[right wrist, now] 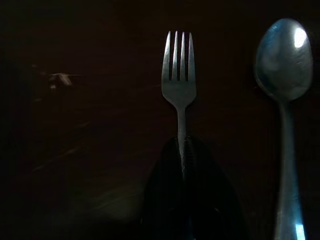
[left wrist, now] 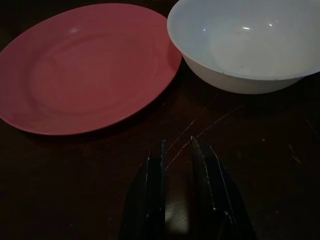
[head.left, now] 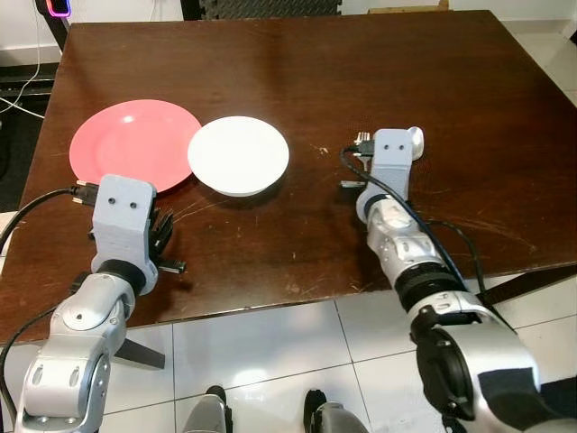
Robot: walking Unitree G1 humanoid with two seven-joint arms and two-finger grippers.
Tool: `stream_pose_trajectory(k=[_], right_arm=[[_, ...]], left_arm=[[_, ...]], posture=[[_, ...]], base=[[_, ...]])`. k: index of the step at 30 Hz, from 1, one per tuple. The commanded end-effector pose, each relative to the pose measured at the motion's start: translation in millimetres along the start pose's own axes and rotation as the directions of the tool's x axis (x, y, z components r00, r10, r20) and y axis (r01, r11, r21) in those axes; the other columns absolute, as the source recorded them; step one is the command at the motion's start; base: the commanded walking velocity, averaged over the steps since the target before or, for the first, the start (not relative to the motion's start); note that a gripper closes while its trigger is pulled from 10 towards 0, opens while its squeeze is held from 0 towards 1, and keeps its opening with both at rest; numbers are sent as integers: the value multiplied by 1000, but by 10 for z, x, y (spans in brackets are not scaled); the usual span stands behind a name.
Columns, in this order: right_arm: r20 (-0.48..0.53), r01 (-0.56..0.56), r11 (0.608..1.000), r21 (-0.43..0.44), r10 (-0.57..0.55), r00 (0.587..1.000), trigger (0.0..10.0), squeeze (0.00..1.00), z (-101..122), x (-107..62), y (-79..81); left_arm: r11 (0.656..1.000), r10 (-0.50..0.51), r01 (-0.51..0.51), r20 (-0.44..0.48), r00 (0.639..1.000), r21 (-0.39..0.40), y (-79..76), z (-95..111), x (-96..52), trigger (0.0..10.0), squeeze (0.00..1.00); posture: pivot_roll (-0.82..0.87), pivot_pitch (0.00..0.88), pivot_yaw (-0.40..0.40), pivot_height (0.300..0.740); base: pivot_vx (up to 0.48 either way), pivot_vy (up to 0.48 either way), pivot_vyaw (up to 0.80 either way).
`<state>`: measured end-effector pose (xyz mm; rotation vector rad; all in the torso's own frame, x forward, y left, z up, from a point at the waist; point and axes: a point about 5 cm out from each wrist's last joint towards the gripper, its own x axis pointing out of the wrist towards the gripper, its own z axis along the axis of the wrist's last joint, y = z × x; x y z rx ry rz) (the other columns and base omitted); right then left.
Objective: Setting the table
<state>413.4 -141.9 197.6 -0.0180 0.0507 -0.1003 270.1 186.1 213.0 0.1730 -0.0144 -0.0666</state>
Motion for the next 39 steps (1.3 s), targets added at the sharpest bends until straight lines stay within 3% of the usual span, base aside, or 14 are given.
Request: stream_pose_trajectory(k=[1, 9, 19, 20, 25, 26, 32, 37, 39], right_arm=[[-82, 3, 1000, -12, -4, 997, 10000, 0, -239, -27, -81], [-42, -58, 997, -52, 55, 998, 10000, 0, -247, -32, -44], [-47, -41, 999, -31, 39, 998, 10000, 0, -249, -25, -66], [-46, -38, 999, -30, 37, 998, 10000, 1000, -247, -23, -74], [-16, -4, 1000, -15, 4, 1000, 10000, 1000, -176, -5, -131], [1, 5, 1000, -5, -5, 1000, 10000, 31, -130, 4, -146], [87, -2, 994, 107, -7, 996, 10000, 0, 255, 64, -192], [155, -30, 989, 148, 7, 988, 10000, 0, 445, 56, -191], [241, -80, 975, 205, 29, 970, 10000, 0, 653, -16, -166]], left_arm=[[1000, -17, 17, -28, 999, -4, -30, -50, -15, 10000, 0], [1000, -22, 22, -28, 999, -6, -33, -45, -10, 10000, 0], [1000, -17, 17, -29, 999, -7, -32, -48, -16, 10000, 0], [1000, -17, 17, -29, 999, -8, -35, -49, -12, 10000, 0], [1000, -18, 18, -28, 999, -11, -46, -53, -8, 10000, 0], [1000, -18, 18, -27, 999, -11, -47, -55, -7, 10000, 0], [1000, -20, 20, -23, 1000, -17, -56, -53, 4, 10000, 0], [999, -26, 26, -21, 999, -22, -71, -60, 27, 10000, 0], [999, -31, 31, -17, 999, -26, -91, -61, 55, 10000, 0]], posture=[[211, 287, 35, 740], [213, 278, 36, 740], [214, 274, 32, 740], [213, 271, 31, 740], [207, 266, 28, 740], [205, 263, 26, 740], [201, 262, 24, 740], [176, 253, 21, 740], [164, 244, 18, 740]], base=[[0, 0, 0], [0, 0, 0], [0, 0, 0], [0, 0, 0], [0, 0, 0], [0, 0, 0], [0, 0, 0], [0, 0, 0], [0, 0, 0]])
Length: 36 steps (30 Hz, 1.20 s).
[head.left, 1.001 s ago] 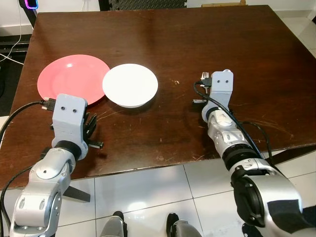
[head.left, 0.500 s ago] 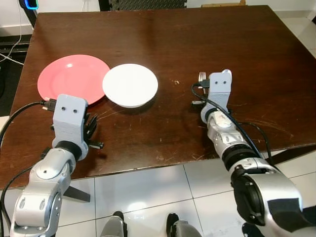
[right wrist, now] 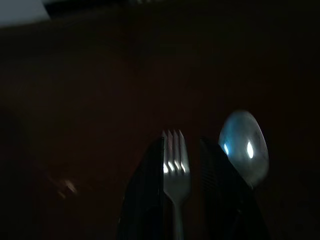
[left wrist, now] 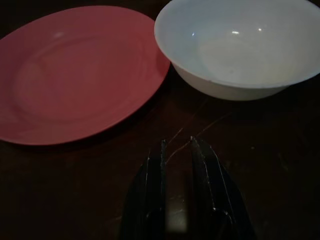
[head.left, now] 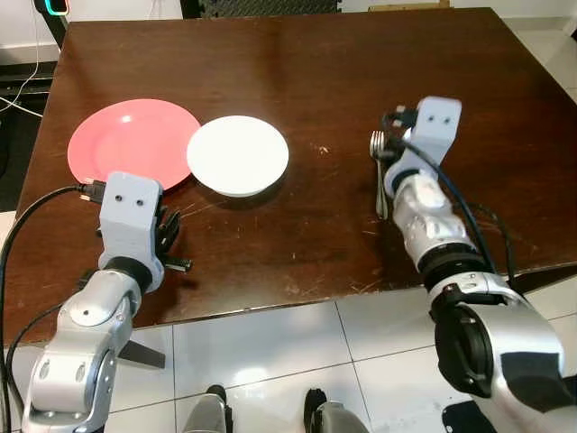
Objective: Setting the table
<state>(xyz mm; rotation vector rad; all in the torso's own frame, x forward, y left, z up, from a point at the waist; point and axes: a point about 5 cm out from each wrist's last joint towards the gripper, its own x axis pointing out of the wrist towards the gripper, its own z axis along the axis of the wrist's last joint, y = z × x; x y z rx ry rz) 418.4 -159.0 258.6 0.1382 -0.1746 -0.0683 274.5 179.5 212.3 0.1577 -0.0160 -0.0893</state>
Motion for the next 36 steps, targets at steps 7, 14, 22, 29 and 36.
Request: stream_pose_trajectory(k=[7, 14, 22, 29, 36], right_arm=[[134, -124, 992, 36, 118, 984, 10000, 0, 197, -294, 147], [62, -210, 976, 62, 207, 976, 10000, 0, -85, -502, 334], [-61, -314, 898, 308, 348, 935, 10000, 0, -228, -414, 762], [-190, -352, 880, 320, 423, 886, 10000, 0, -413, -357, 1026], [-235, -313, 854, 416, 434, 870, 10000, 0, -452, -296, 1058]], left_arm=[[999, -45, 45, -28, 999, 28, 44, -42, 164, 10000, 0], [999, -49, 50, -30, 998, 11, 159, 61, 430, 10000, 0], [993, 91, -93, 30, 995, 72, 210, 19, 269, 10000, 0], [969, 231, -232, 21, 973, 80, 236, -138, -46, 10000, 0], [949, 292, -293, 22, 956, 121, 346, -179, -289, 10000, 0]], posture=[[147, 221, 7, 740], [117, 207, 33, 740], [121, 195, 42, 740], [187, 212, -14, 740], [224, 247, -56, 740]], base=[[0, 0, 0], [0, 0, 0], [0, 0, 0], [0, 0, 0], [0, 0, 0]])
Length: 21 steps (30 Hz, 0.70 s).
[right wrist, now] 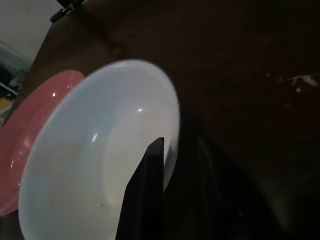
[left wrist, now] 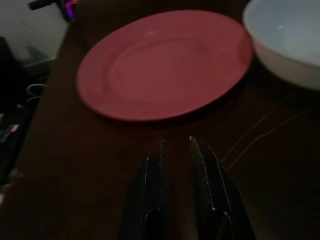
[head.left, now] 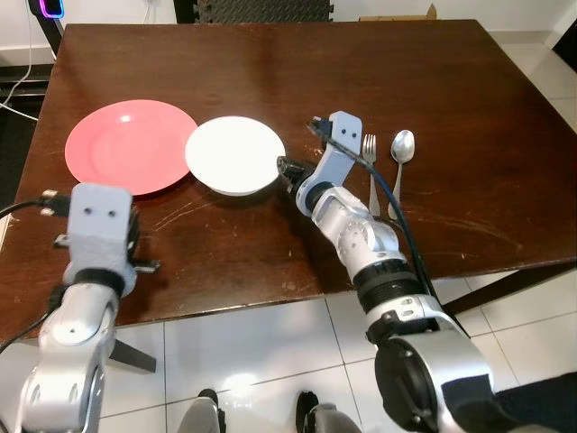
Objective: Setting the table
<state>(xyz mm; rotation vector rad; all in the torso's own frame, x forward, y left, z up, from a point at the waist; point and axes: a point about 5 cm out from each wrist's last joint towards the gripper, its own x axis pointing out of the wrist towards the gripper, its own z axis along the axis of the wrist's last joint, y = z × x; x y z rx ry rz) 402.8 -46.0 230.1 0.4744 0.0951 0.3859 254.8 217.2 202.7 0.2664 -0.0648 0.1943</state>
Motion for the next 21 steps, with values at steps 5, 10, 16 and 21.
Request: stream_pose_trajectory(k=[5, 10, 16, 21], right_arm=[[-39, -5, 998, 67, 8, 999, 10000, 0, -18, 32, -69], [-68, -22, 987, 157, 33, 997, 10000, 0, -55, 48, -65], [-65, -85, 990, 114, 93, 994, 10000, 0, -27, 86, 52], [-122, -72, 996, 45, 77, 990, 8353, 0, -132, 90, 71]], left_arm=[[999, 48, -47, -32, 998, 20, 70, -65, -147, 10000, 0], [999, 49, -48, -31, 998, 12, 43, -53, -154, 10000, 0], [999, 35, -34, -29, 999, 5, -1, -39, -150, 10000, 0], [999, 34, -34, -29, 999, 3, 0, -34, -148, 10000, 0]], posture=[[227, 258, -67, 740], [227, 263, -72, 740], [223, 267, -73, 740], [226, 269, -74, 740]], base=[[0, 0, 0], [0, 0, 0], [0, 0, 0], [0, 0, 0]])
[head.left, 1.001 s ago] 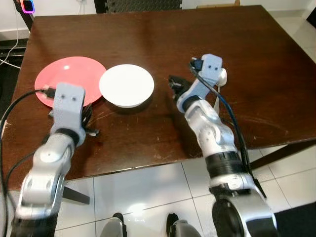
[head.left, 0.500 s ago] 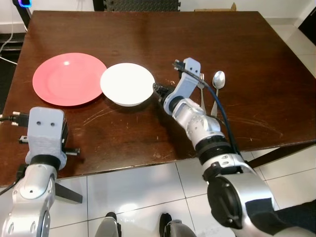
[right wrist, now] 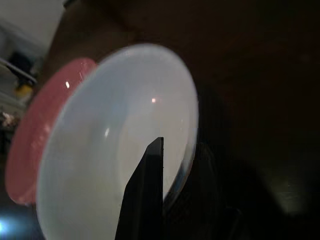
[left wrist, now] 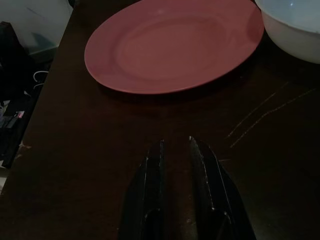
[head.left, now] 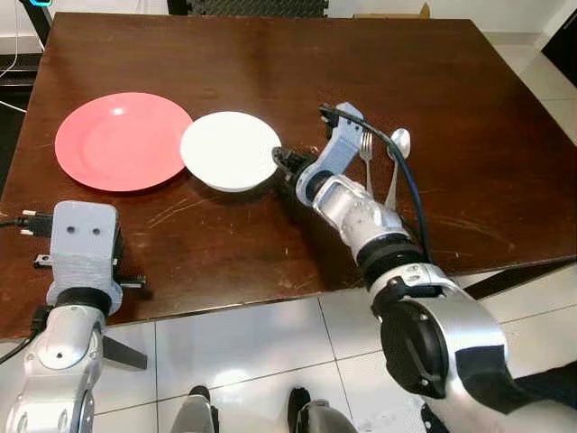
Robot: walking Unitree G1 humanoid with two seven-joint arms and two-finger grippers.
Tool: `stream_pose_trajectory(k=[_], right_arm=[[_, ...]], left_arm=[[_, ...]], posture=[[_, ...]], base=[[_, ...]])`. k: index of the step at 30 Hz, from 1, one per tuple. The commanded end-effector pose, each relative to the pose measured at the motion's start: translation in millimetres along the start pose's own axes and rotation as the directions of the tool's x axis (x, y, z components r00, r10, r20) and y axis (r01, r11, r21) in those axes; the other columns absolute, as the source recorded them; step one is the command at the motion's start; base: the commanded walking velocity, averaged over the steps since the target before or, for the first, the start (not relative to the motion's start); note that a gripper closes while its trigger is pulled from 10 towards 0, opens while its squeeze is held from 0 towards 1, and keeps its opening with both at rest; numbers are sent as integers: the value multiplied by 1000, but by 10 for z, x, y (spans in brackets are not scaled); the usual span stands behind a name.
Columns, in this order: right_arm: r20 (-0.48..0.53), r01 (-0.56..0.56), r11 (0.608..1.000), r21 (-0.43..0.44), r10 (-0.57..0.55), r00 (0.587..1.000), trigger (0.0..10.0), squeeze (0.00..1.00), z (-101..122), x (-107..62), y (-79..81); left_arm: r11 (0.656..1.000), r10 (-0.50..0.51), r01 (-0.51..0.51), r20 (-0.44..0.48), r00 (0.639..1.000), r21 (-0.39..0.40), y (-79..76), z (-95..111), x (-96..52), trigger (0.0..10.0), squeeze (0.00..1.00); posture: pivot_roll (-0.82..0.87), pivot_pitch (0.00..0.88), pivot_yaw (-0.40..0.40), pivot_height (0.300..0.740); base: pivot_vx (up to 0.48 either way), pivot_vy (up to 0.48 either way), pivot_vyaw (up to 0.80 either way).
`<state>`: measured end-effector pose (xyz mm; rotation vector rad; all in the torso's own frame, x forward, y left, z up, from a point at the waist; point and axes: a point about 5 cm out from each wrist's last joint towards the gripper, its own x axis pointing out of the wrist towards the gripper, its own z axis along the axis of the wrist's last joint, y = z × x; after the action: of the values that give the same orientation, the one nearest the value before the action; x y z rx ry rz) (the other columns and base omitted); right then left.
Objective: Setting the table
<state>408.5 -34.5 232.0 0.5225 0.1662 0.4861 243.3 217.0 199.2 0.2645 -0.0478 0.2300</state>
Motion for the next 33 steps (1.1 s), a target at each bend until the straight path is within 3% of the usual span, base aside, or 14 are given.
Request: stream_pose_trajectory(k=[1, 2, 3, 4, 5, 11, 19, 20, 21, 22, 26, 28, 33], right_arm=[[-50, 12, 1000, -23, -13, 999, 8353, 0, -124, 2, -20], [-50, 12, 1000, -23, -13, 999, 8353, 0, -124, 2, -20], [-58, 19, 999, -26, -20, 998, 2824, 0, -143, 2, -24], [-58, 19, 999, -26, -20, 998, 2824, 0, -143, 2, -24], [-70, 34, 998, -43, -37, 997, 0, 0, -169, 1, -40], [-59, 51, 997, -59, -55, 997, 0, 0, -146, -3, -70], [67, 86, 992, -92, -80, 994, 0, 0, 180, -28, -127], [83, 93, 988, -125, -83, 993, 1333, 0, 256, -39, -138], [89, 102, 984, -147, -89, 992, 9294, 0, 313, -51, -154], [94, 119, 979, -164, -105, 990, 10000, 0, 384, -72, -195], [100, 146, 971, -190, -129, 987, 10000, 0, 498, -121, -288], [40, 114, 957, -267, -107, 993, 10000, 0, 572, -202, -434], [39, 74, 938, -338, -65, 997, 10000, 0, 675, -265, -487]], left_arm=[[1000, 2, -2, -7, 1000, 1, -11, -4, -32, 10000, 0], [1000, 2, -2, -7, 1000, 1, -11, -4, -32, 10000, 0], [1000, 2, -2, -7, 1000, 1, -12, -3, -31, 10000, 0], [1000, 2, -2, -7, 1000, 1, -12, -3, -31, 10000, 0], [1000, 1, -1, -8, 1000, 0, -22, -3, -30, 10000, 0], [1000, -3, 3, -10, 1000, -2, -40, -7, -27, 10000, 0], [1000, -18, 18, -9, 1000, -9, -80, -11, -3, 10000, 0], [1000, -21, 21, -9, 1000, -10, -88, -13, 1, 10000, 0], [1000, -24, 24, -8, 1000, -11, -95, -14, 5, 10000, 0], [1000, -27, 27, -8, 1000, -11, -103, -15, 10, 10000, 0], [999, -34, 34, -8, 999, -13, -116, -20, 19, 10000, 0], [999, -46, 46, -9, 999, -17, -148, -30, 36, 10000, 0], [999, -51, 51, -8, 999, -19, -166, -32, 40, 10000, 0]], posture=[[226, 269, -74, 740], [226, 269, -74, 740], [226, 269, -75, 740], [226, 269, -75, 740], [225, 269, -74, 740], [220, 265, -71, 740], [212, 250, -63, 740], [207, 247, -61, 740], [202, 243, -61, 740], [194, 240, -61, 740], [190, 237, -60, 740], [173, 228, -63, 740], [171, 228, -67, 740]], base=[[0, 0, 0], [0, 0, 0], [0, 0, 0], [0, 0, 0], [0, 0, 0], [0, 0, 0], [0, 0, 0], [0, 0, 0], [0, 0, 0], [0, 0, 0], [0, 0, 0], [0, 0, 0], [0, 0, 0]])
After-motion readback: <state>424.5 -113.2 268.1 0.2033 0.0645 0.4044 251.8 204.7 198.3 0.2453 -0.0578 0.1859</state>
